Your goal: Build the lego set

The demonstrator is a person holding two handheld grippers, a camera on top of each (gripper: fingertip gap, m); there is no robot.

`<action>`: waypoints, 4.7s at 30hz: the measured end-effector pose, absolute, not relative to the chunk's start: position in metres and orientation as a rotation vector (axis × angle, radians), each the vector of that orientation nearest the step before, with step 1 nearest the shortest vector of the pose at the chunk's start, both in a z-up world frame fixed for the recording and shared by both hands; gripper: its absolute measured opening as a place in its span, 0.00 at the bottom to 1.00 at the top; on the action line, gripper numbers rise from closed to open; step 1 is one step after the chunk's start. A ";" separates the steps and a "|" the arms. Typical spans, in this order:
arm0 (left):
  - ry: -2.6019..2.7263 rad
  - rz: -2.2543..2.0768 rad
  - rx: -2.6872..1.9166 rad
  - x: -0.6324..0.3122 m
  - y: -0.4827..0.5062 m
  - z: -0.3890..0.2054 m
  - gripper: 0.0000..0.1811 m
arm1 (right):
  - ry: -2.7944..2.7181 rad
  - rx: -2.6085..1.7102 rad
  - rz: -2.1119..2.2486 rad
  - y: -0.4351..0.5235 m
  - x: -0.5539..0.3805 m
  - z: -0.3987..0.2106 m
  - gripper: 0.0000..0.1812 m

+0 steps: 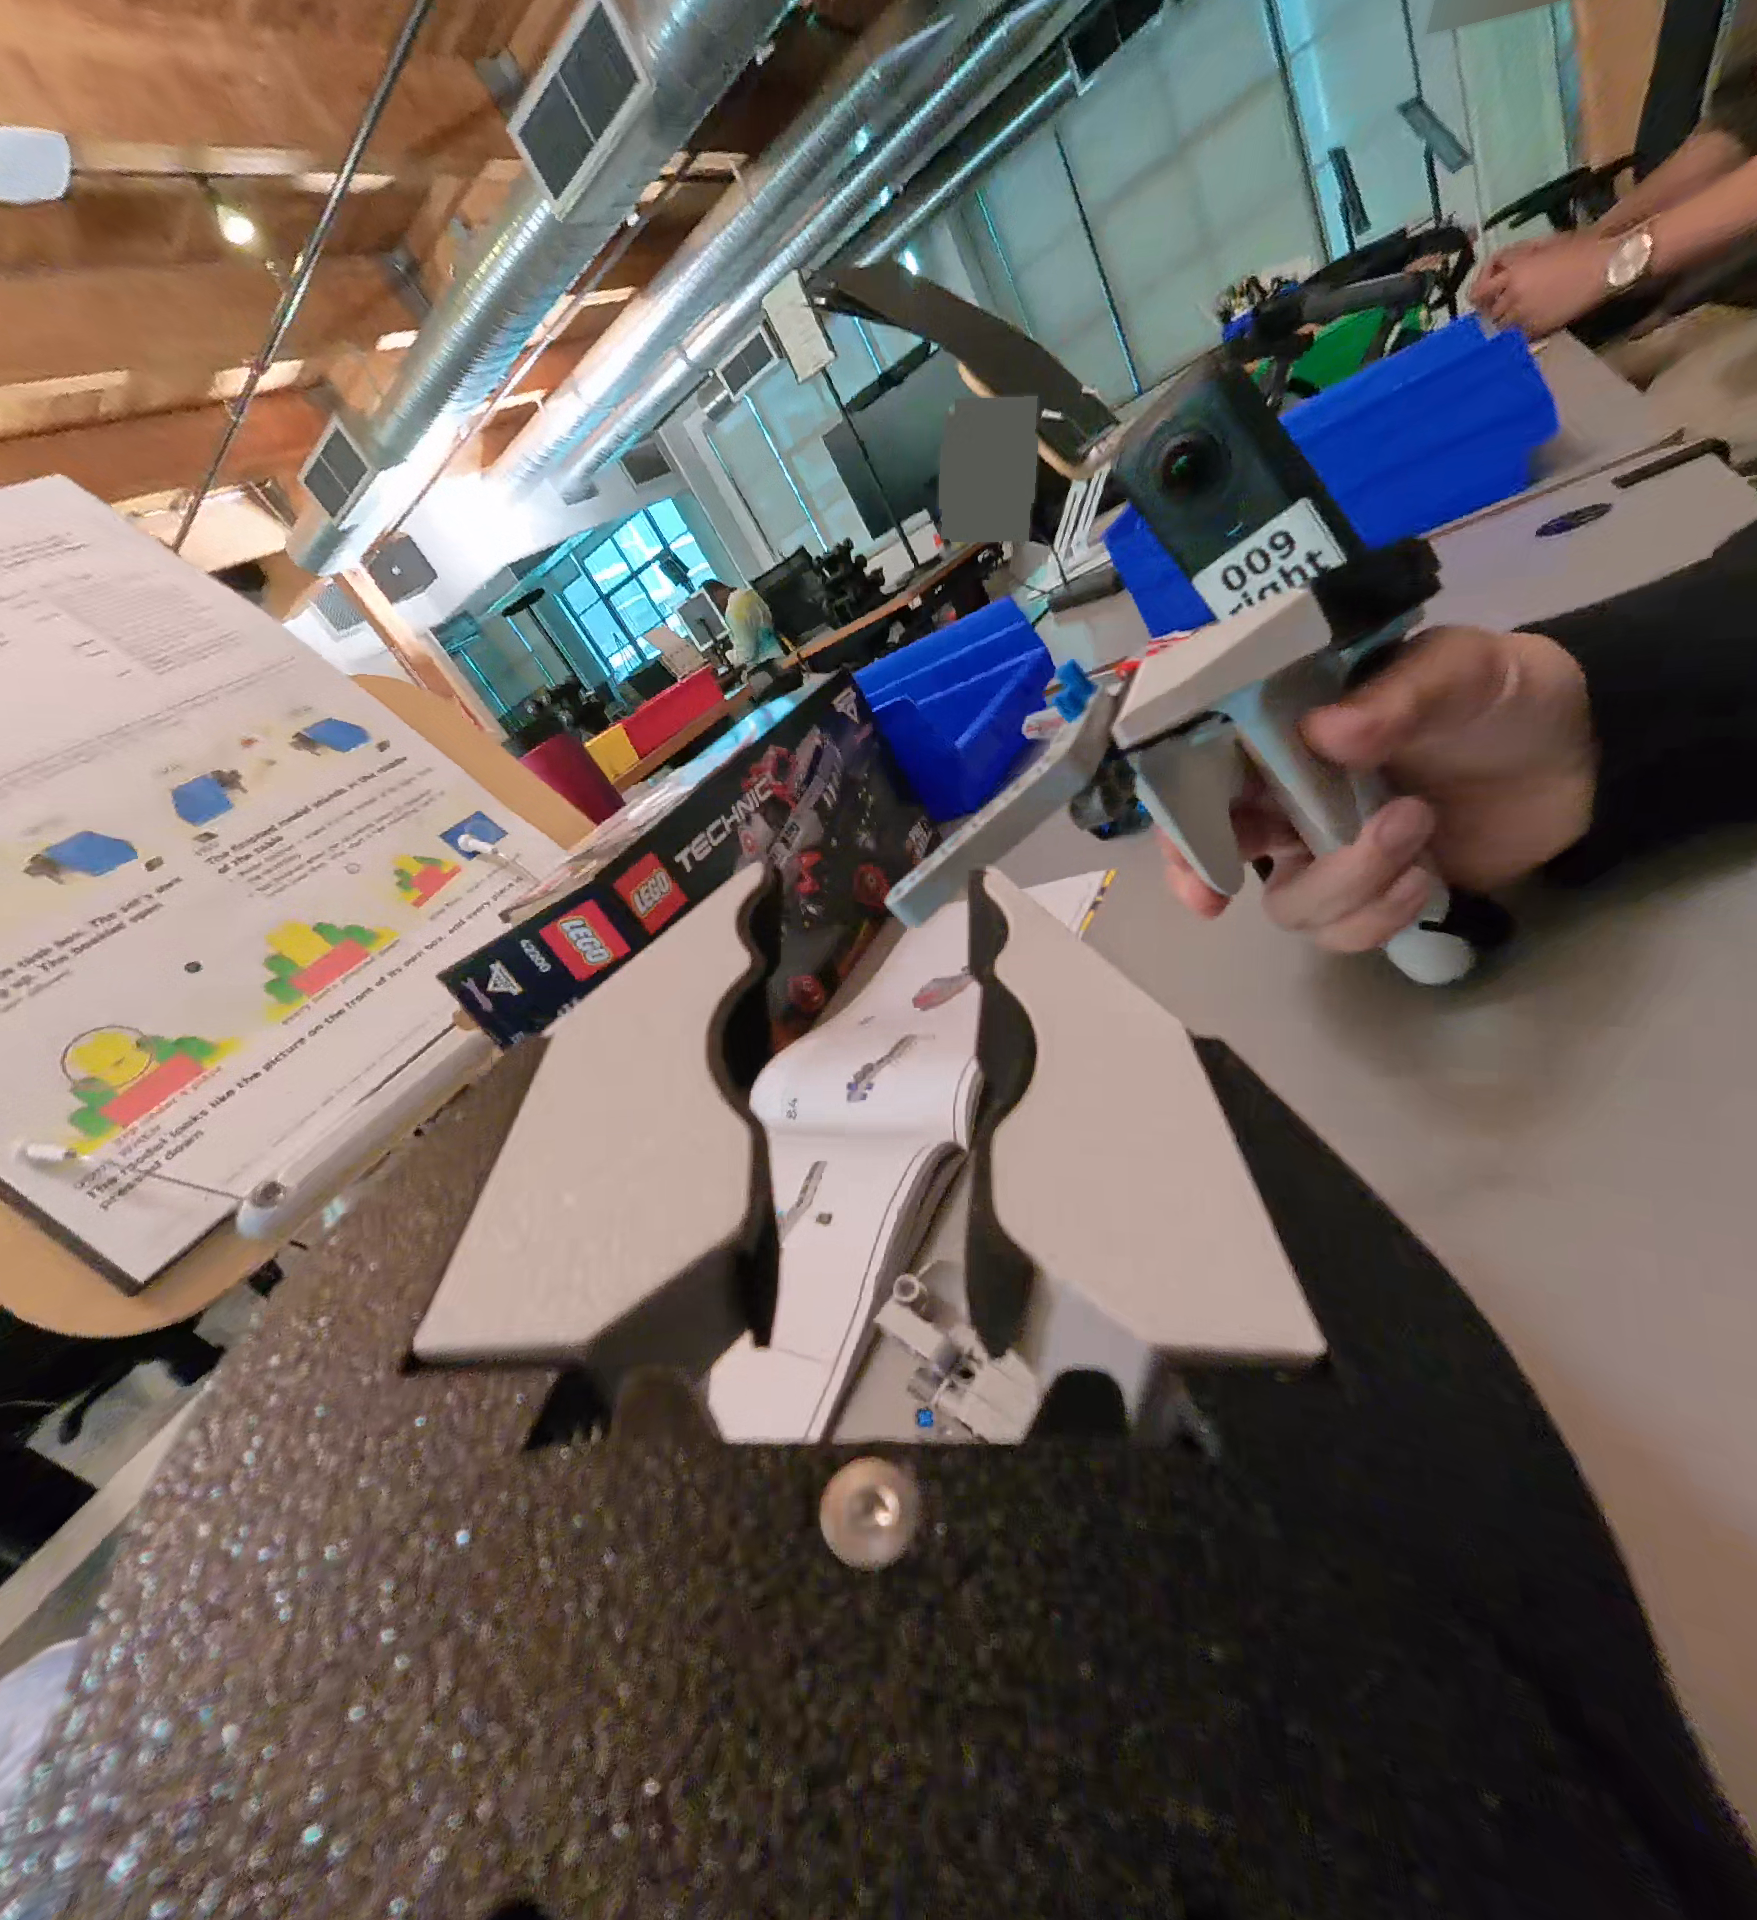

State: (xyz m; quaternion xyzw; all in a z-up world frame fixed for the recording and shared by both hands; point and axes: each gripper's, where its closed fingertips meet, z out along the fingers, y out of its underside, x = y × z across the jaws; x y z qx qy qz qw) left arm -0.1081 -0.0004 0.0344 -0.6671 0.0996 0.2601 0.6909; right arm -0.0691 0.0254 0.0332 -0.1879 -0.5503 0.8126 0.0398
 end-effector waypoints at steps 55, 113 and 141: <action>0.851 1.028 -1.808 -0.070 0.024 -0.016 0.02 | -2.210 -0.770 1.791 0.023 -0.044 0.010 0.07; 1.203 0.929 -1.865 -0.026 0.062 -0.100 0.09 | -2.124 -1.352 1.160 0.081 -0.026 -0.075 0.02; 0.153 0.037 -1.843 0.000 0.045 -0.012 0.14 | -1.719 -0.922 2.077 0.045 -0.009 0.013 0.01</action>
